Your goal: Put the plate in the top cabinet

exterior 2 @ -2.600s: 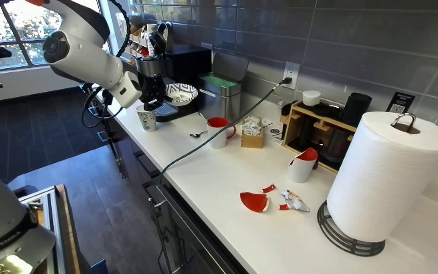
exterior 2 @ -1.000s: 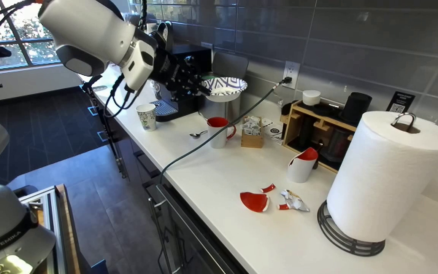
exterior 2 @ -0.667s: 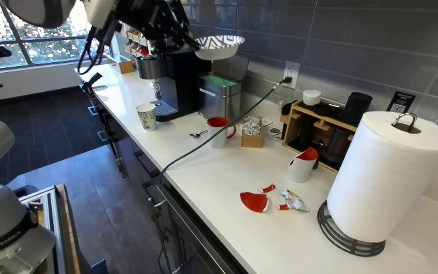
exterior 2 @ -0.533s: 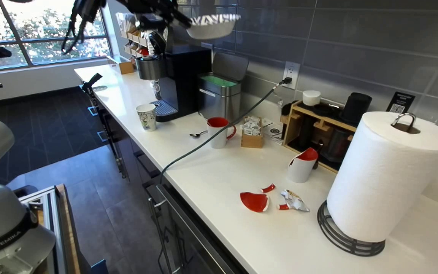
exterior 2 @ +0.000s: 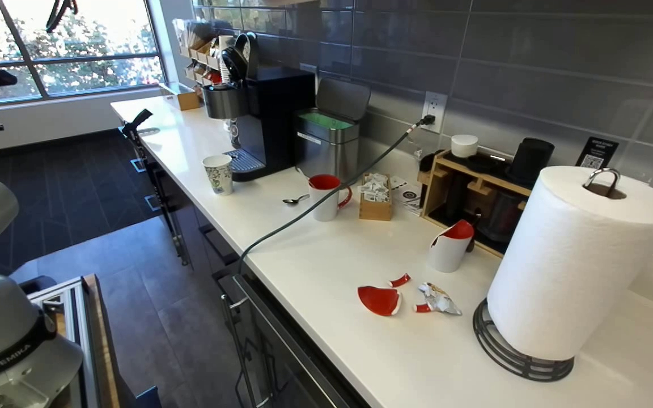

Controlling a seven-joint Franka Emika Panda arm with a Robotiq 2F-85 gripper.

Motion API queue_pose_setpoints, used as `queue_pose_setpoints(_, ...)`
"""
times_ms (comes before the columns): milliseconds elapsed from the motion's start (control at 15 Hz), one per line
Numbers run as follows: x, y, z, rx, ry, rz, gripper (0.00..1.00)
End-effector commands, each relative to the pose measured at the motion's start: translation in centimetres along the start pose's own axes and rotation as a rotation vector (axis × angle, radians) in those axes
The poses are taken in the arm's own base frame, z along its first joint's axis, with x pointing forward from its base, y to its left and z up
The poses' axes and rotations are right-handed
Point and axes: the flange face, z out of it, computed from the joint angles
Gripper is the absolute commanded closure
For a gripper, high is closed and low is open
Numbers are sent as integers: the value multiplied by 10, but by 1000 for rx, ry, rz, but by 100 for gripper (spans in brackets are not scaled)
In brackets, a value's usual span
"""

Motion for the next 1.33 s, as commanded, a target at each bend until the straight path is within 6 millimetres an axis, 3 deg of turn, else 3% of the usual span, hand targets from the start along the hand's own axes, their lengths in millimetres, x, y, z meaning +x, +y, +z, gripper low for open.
queue_pose_setpoints(0, 17, -22, -11, 28, 47, -34, 99)
queue_pose_setpoints(200, 39, -54, -31, 58, 98, -59, 99)
queue_pose_setpoints(333, 44, -78, -32, 66, 101, -76, 99)
queue_pose_setpoints(733, 26, -162, -3, 51, 4, -207, 99)
queue_pose_setpoints(1067, 47, -223, -14, 141, 6, -198, 99)
queue_pose_setpoints(1133, 37, -200, -13, 142, 12, -222, 97)
queue_pose_setpoints(1267, 46, -215, -15, 157, 11, -214, 97)
